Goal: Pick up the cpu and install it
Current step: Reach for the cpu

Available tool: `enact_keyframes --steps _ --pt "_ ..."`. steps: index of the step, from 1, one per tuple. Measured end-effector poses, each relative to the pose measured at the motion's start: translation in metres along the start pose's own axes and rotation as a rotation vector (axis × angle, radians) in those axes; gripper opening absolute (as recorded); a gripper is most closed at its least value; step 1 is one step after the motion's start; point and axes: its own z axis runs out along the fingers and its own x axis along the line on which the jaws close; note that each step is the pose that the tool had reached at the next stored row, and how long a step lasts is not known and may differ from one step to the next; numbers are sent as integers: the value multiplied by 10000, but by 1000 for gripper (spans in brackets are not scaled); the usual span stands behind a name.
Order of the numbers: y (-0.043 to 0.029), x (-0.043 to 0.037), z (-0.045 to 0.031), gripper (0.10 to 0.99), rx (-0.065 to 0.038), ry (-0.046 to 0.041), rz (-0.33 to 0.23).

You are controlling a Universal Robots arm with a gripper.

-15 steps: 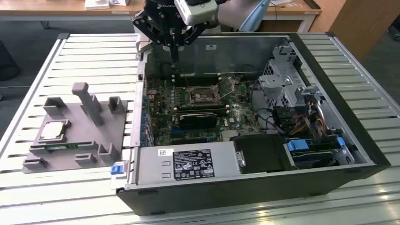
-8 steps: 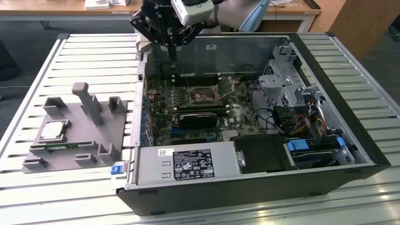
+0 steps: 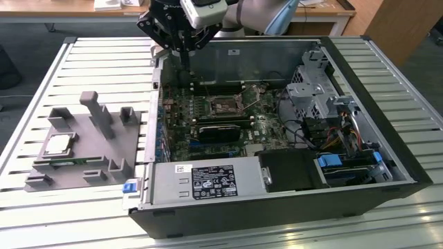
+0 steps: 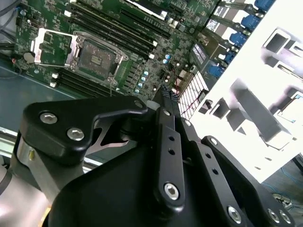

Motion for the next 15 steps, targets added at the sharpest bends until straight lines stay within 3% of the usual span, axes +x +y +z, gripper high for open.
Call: enact_keyframes --steps 3,15 --pt "-2 24 -2 106 1 1 2" --pt "-23 307 -9 106 0 0 1"
